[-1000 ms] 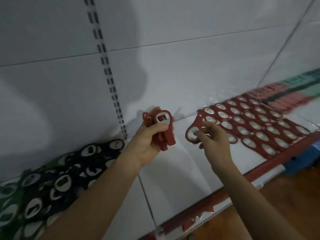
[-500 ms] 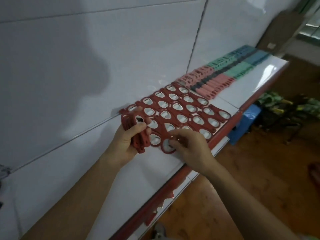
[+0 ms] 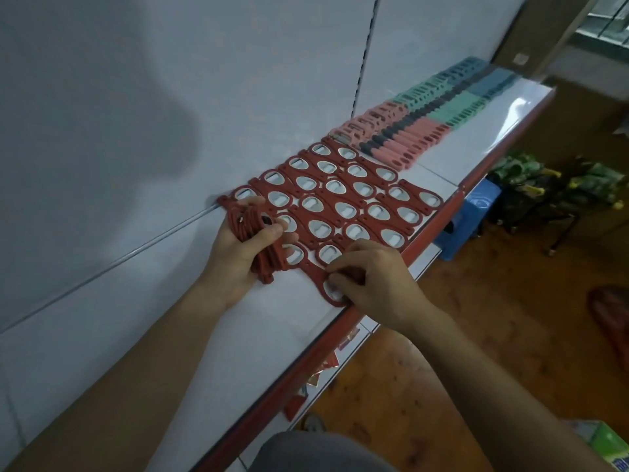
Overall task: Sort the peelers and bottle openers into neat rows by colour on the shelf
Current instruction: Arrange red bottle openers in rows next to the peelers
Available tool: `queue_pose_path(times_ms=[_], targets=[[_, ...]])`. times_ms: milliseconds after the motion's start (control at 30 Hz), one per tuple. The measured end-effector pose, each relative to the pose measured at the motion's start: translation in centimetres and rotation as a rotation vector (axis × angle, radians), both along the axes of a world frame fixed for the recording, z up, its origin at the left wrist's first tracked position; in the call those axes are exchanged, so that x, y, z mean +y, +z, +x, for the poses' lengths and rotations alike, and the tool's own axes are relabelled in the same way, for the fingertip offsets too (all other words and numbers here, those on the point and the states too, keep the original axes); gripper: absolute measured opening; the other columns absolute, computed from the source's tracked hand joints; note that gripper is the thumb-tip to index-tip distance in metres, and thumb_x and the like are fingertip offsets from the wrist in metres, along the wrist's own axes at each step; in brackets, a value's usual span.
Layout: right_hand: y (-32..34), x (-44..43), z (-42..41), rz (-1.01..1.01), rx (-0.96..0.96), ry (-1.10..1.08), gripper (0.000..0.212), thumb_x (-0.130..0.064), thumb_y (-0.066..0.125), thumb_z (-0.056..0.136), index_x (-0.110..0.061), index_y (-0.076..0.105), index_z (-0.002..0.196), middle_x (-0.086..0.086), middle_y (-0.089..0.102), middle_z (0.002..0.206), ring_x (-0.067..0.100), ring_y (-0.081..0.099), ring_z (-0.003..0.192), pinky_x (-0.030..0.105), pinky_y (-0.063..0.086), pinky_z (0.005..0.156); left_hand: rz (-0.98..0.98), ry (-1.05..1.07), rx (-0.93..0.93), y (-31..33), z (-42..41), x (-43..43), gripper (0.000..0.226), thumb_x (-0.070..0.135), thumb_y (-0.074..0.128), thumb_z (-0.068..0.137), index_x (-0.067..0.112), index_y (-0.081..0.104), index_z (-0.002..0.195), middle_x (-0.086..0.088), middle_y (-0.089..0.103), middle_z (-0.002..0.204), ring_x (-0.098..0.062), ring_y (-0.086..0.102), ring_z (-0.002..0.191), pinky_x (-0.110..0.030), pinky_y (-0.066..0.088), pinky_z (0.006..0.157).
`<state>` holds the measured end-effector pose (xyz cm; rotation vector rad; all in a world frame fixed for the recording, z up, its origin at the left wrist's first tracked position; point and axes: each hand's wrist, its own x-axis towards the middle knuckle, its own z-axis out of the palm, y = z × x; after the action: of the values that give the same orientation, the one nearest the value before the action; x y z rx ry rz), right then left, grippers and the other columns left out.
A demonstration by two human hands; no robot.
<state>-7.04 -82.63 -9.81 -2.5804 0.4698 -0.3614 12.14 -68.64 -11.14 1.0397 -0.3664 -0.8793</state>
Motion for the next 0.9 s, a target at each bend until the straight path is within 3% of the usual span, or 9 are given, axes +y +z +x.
queue_pose_path(times_ms=[167,267,400,533,600,700,800,900], targets=[[-0.1,1.0,0.5,-0.061,0.029,0.04,0.027,-0.039,0.073,0.091,-0.027,0.077,0.115,-0.008,0.069,0.105,0.01,0.057,0.094,0.033,0.057,0.079,0.061,-0.001,0.033,0.4,0.0,-0.1,0.053,0.0,0.075,0.08,0.017,0.051,0.124,-0.017,0.073,0.103,-0.044,0.072,0.103,-0.047,0.06,0.083],[-0.1,1.1,0.2,-0.058,0.03,0.009,0.028,-0.04,0.071,0.092,-0.026,0.076,0.116,-0.009,0.07,0.107,0.009,0.058,0.095,0.032,0.058,0.082,0.095,0.012,0.036,0.5,-0.1,-0.2,0.046,-0.003,0.07,0.087,0.016,0.052,0.125,-0.021,0.071,0.113,-0.042,0.072,0.105,-0.048,0.06,0.088],[-0.1,1.5,-0.1,-0.055,0.028,-0.01,0.028,-0.039,0.069,0.094,-0.024,0.077,0.116,-0.007,0.069,0.106,0.01,0.061,0.096,0.029,0.059,0.083,0.095,0.002,0.037,0.7,-0.3,-0.1,0.049,0.005,0.075,0.079,0.018,0.056,0.122,-0.023,0.069,0.12,-0.038,0.072,0.108,-0.044,0.061,0.086],[0.2,1.9,0.1,-0.041,0.04,-0.006,0.029,-0.036,0.066,0.095,-0.022,0.076,0.118,-0.007,0.069,0.108,0.009,0.063,0.095,0.015,0.054,0.084,0.091,-0.021,0.042,0.6,-0.1,0.0,0.047,0.005,0.074,0.081,0.019,0.056,0.122,-0.022,0.07,0.122,-0.037,0.071,0.111,-0.046,0.059,0.091],[0.3,2.1,0.0,-0.054,0.039,-0.006,0.029,-0.036,0.066,0.096,-0.022,0.076,0.119,-0.007,0.069,0.109,0.009,0.063,0.096,0.016,0.055,0.084,0.095,-0.032,0.045,0.5,0.1,0.0,0.046,0.004,0.072,0.084,0.019,0.055,0.124,-0.02,0.072,0.119,-0.037,0.07,0.112,-0.05,0.055,0.099],[0.1,2.2,-0.3,-0.056,0.022,-0.035,0.029,-0.036,0.067,0.095,-0.022,0.075,0.119,-0.006,0.069,0.111,0.01,0.063,0.099,0.022,0.057,0.086,0.065,-0.062,0.049,0.5,0.3,0.1,0.048,0.007,0.074,0.08,0.02,0.056,0.122,-0.015,0.074,0.112,-0.038,0.07,0.113,-0.05,0.056,0.098],[-0.5,1.9,-0.5,-0.012,-0.081,-0.071,0.021,-0.028,0.069,0.095,-0.02,0.076,0.113,-0.007,0.069,0.108,0.009,0.064,0.096,0.021,0.057,0.084,0.037,-0.081,0.047,0.2,0.5,0.2,0.049,0.007,0.074,0.079,0.019,0.055,0.122,-0.015,0.072,0.109,-0.039,0.069,0.112,-0.052,0.054,0.101],[-0.6,1.8,-0.2,0.082,-0.241,-0.296,0.013,-0.022,0.066,0.097,-0.02,0.076,0.105,-0.013,0.068,0.1,0.007,0.064,0.088,0.021,0.058,0.075,0.015,-0.086,0.111,0.0,0.6,0.5,0.043,0.007,0.072,0.087,0.018,0.055,0.124,-0.017,0.069,0.11,-0.036,0.07,0.104,-0.053,0.055,0.098]])
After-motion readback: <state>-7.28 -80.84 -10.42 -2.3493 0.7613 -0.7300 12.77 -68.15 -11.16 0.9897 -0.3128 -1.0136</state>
